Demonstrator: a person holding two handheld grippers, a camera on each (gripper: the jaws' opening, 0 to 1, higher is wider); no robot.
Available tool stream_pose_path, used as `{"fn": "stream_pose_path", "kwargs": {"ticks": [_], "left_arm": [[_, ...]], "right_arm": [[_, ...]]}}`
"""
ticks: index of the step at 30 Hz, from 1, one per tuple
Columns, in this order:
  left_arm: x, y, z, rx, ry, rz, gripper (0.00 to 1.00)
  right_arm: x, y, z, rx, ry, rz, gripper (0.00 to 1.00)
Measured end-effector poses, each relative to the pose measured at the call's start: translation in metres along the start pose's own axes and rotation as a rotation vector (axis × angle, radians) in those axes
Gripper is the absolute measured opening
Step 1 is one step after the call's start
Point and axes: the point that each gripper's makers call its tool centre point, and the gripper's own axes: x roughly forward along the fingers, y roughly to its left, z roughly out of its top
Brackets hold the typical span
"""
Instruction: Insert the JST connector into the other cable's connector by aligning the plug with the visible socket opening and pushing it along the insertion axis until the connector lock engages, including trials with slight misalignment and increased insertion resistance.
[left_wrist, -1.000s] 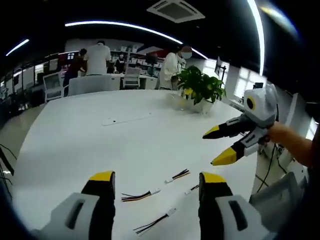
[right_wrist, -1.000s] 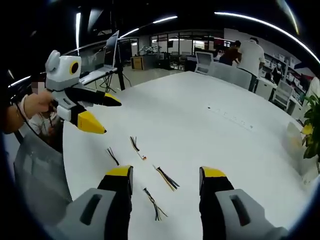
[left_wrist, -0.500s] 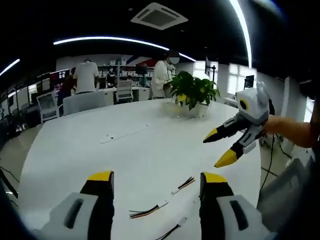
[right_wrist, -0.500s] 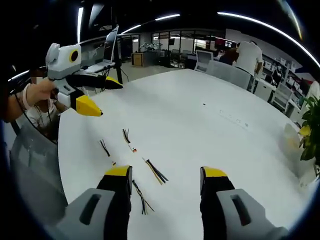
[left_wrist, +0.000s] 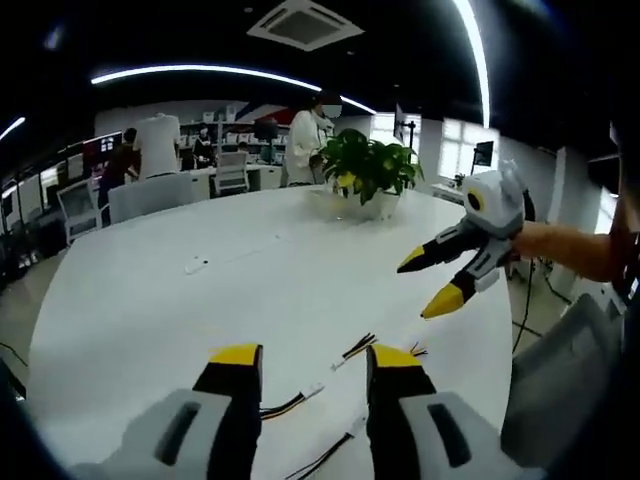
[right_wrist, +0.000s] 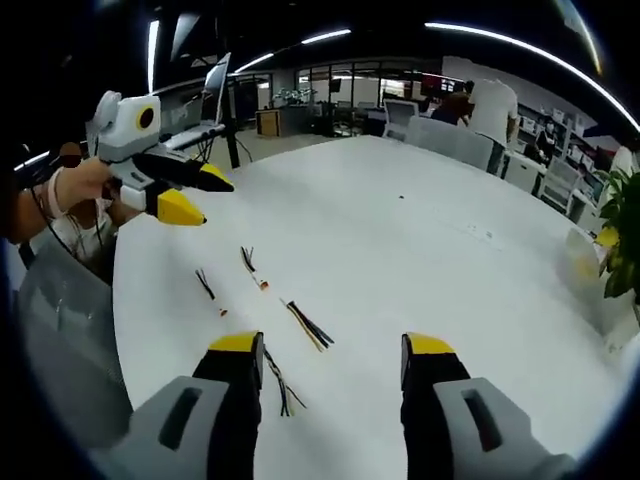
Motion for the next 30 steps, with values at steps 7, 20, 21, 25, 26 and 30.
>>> {"fn": "stream_pose_path", "kwargs": {"ticks": [7, 20, 21, 25, 26, 30], "left_arm": [[-0.002, 0.013, -0.014, -0.029, 0.02, 0.03, 0.34], [-0.007, 0.025, -0.028, 0.079, 0.071, -0.011, 0.22], [-0.006, 0.024, -0.03, 0.081, 0.078, -0.019, 0.22], [-0.001, 0.018, -0.036, 0.141, 0.093, -0.071, 0.19], [0.0, 0.013, -0.04, 0.152, 0.114, -0.103, 0.19], [0.005, 0.01, -0.045, 0.176, 0.122, -0.118, 0.19]], "right_arm": [[0.006, 0.007, -0.003, -0.034, -0.001, 0.024, 0.48], [0.03, 0.022, -0.001, -0.203, 0.019, 0.087, 0.4], [0.032, 0.023, -0.002, -0.209, 0.02, 0.093, 0.39], [0.046, 0.022, -0.007, -0.215, 0.028, 0.116, 0.35], [0.05, 0.02, -0.008, -0.199, 0.034, 0.111, 0.35], [0.057, 0.024, -0.007, -0.226, 0.022, 0.131, 0.31]]}}
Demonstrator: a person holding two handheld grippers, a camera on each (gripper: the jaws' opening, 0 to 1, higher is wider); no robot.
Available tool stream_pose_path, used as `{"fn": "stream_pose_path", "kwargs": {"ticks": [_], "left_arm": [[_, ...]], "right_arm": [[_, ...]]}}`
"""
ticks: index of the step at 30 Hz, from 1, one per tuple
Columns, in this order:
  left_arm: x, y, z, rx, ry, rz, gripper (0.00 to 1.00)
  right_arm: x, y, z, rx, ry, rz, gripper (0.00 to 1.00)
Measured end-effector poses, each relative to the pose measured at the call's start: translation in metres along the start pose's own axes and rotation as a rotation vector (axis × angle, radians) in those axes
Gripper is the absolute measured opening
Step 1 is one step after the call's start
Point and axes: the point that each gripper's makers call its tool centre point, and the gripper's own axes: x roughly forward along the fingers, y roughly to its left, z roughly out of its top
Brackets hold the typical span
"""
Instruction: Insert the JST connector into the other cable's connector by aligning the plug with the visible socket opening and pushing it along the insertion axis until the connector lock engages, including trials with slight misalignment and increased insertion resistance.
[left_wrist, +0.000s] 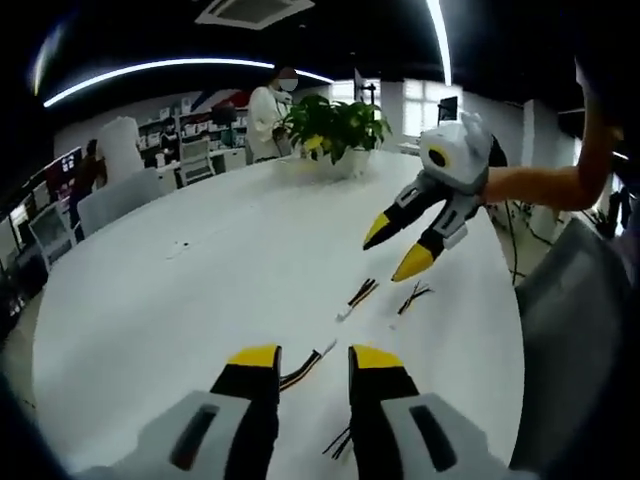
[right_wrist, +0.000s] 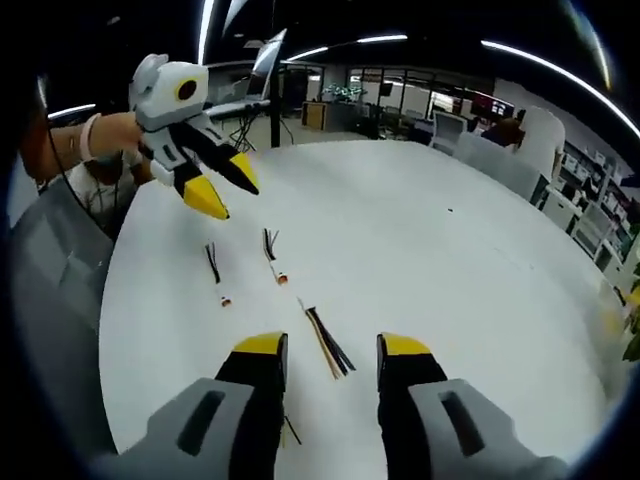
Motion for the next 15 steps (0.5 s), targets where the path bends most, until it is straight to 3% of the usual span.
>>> {"fn": "stream_pose_path", "kwargs": {"ticks": [4, 11, 15], "left_arm": [[0.006, -0.001, -0.003, 0.029, 0.0, -0.02, 0.19], [0.013, 0.009, -0.016, 0.066, 0.034, -0.038, 0.17], [0.015, 0.005, -0.017, 0.007, 0.033, -0.069, 0.12]], "right_arm": [[0.007, -0.001, 0.0, -0.023, 0.004, 0.007, 0.26], [0.014, 0.008, 0.002, -0.101, -0.027, 0.082, 0.22], [0.019, 0.011, 0.0, -0.106, -0.037, 0.119, 0.2]]}}
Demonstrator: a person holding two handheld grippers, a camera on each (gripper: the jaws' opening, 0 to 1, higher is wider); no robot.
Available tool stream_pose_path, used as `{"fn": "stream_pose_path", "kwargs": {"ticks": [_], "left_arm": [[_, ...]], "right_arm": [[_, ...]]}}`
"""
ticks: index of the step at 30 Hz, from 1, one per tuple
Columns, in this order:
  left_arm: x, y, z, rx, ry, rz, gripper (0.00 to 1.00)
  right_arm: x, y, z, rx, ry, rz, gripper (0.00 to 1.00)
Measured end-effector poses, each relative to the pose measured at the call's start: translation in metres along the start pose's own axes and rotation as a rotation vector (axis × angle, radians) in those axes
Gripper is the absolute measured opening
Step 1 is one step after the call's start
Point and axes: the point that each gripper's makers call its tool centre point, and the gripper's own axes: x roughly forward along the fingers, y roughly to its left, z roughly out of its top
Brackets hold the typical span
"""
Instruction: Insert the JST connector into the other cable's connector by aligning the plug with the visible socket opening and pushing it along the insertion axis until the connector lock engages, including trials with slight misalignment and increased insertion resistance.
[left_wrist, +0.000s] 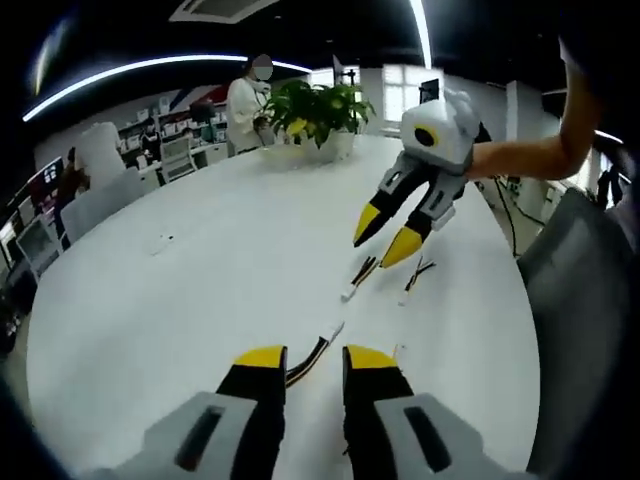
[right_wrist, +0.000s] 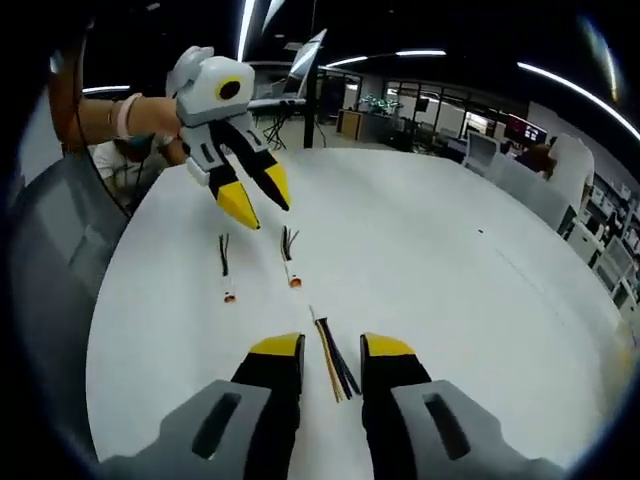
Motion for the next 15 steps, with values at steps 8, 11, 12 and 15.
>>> {"fn": "stream_pose_path", "kwargs": {"ticks": [8, 11, 12, 15], "left_arm": [[0.009, -0.006, 0.001, 0.076, 0.003, -0.031, 0.12], [0.015, -0.012, -0.001, 0.114, 0.018, -0.067, 0.12], [0.018, -0.013, 0.0, 0.12, 0.006, -0.072, 0.12], [0.026, -0.007, -0.002, 0.103, 0.007, -0.06, 0.11]], "right_arm": [[0.012, 0.001, 0.003, -0.001, -0.06, 0.066, 0.16], [0.014, 0.005, 0.007, 0.028, -0.092, 0.097, 0.13], [0.015, 0.007, 0.009, 0.037, -0.111, 0.118, 0.12], [0.018, 0.008, 0.005, 0.018, -0.105, 0.124, 0.13]]}}
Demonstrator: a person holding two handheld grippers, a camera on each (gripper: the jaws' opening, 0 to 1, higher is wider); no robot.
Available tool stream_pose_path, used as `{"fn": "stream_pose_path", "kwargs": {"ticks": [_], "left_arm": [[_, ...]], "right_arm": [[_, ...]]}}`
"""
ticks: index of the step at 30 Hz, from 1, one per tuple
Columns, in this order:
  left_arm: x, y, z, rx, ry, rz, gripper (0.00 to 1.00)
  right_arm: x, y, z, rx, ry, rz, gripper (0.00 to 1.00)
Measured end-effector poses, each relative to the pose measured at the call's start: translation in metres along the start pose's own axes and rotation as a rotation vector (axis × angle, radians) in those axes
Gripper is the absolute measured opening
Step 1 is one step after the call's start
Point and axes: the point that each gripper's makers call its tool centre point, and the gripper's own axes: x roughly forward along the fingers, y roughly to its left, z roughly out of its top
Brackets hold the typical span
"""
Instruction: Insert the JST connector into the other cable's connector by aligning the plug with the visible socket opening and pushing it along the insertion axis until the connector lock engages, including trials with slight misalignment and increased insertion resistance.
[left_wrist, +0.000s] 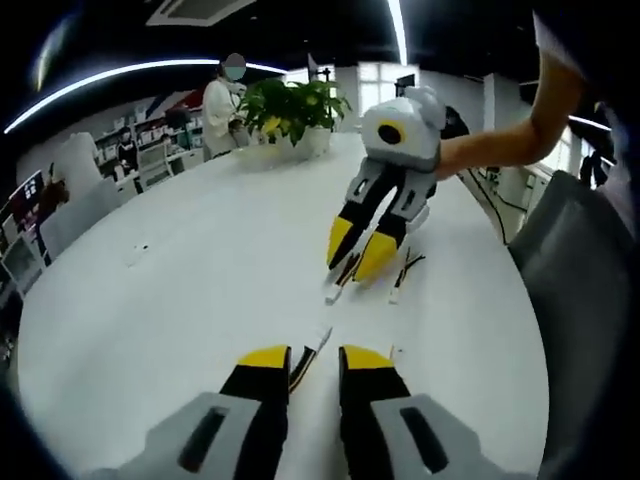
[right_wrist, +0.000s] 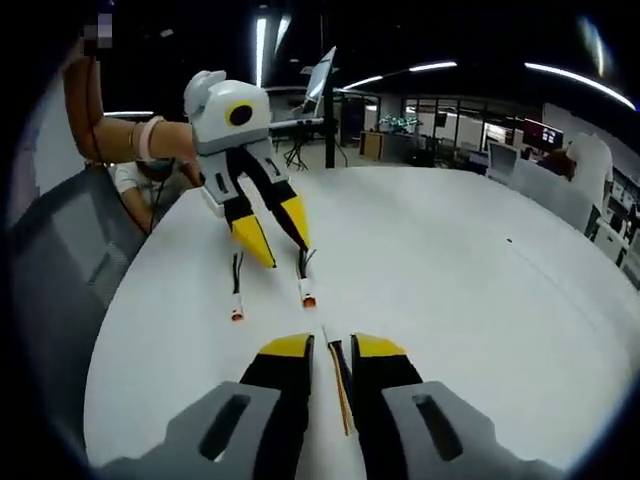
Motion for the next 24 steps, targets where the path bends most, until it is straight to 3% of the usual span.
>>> {"fn": "stream_pose_path", "kwargs": {"ticks": [6, 12, 18, 24], "left_arm": [[0.008, 0.002, 0.002, 0.031, -0.013, -0.014, 0.08], [0.014, 0.005, -0.007, 0.061, 0.013, -0.03, 0.06], [0.02, 0.004, -0.008, 0.091, 0.004, -0.054, 0.07], [0.025, 0.005, -0.01, 0.082, -0.002, -0.067, 0.07]], "right_arm": [[0.008, 0.001, -0.006, -0.023, 0.01, 0.025, 0.12], [0.013, 0.001, -0.007, -0.001, -0.005, 0.04, 0.11], [0.016, 0.001, -0.008, -0.011, -0.01, 0.046, 0.11], [0.018, -0.001, -0.007, -0.02, -0.018, 0.045, 0.1]]}}
